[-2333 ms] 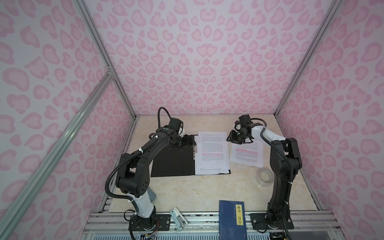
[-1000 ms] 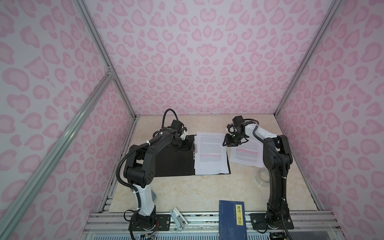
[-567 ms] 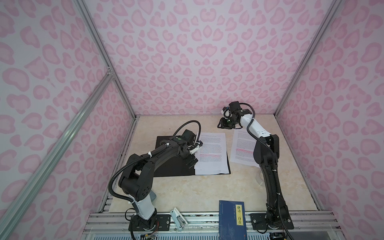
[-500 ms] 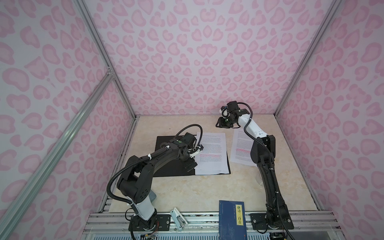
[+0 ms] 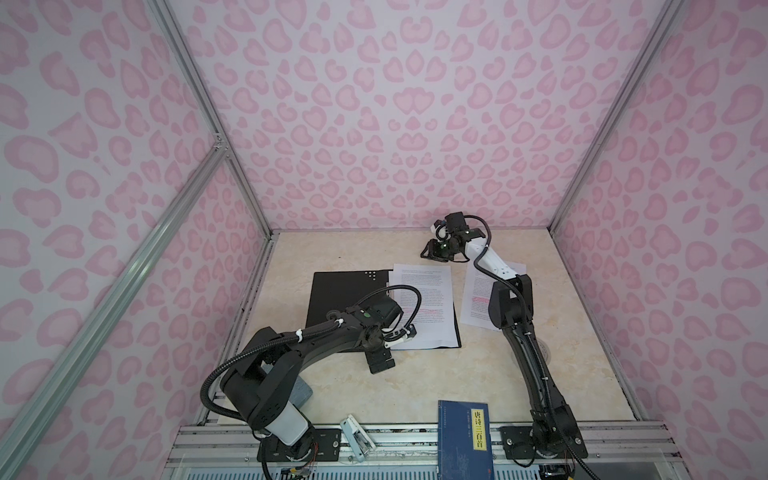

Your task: Put the files into the folder

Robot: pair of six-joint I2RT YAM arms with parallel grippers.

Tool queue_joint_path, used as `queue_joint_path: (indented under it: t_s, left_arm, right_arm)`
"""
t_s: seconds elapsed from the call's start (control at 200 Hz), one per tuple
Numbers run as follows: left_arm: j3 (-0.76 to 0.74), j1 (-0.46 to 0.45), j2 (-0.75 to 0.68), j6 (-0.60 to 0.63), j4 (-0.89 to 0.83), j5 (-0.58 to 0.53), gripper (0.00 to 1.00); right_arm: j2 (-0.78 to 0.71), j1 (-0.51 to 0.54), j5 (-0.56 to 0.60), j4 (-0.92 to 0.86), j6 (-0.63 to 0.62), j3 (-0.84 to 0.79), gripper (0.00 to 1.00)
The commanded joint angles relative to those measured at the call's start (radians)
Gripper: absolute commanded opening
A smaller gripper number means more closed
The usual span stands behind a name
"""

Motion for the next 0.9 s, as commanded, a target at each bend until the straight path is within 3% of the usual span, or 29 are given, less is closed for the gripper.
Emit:
queue_joint_path:
  t_s: [0.0,0.51,0.895]
  left_arm:
    - [-0.025,-0.02,0.013,0.0,0.097,-0.05,0.97]
    - [-0.047,-0.027,0.088,-0.016,0.195,-0.084,0.97]
    - [-0.063,-0.028,0.119,-0.006,0.217,-0.105,0.97]
  right_arm:
    - [0.023,0.014,-0.026,0.005,0.005,0.003,0.4]
    - [0.01,0.052,-0.048,-0.192,-0.134,0.006,0.39]
    - [-0.014,0.065,-0.08,-0.232,-0.168,0.006,0.37]
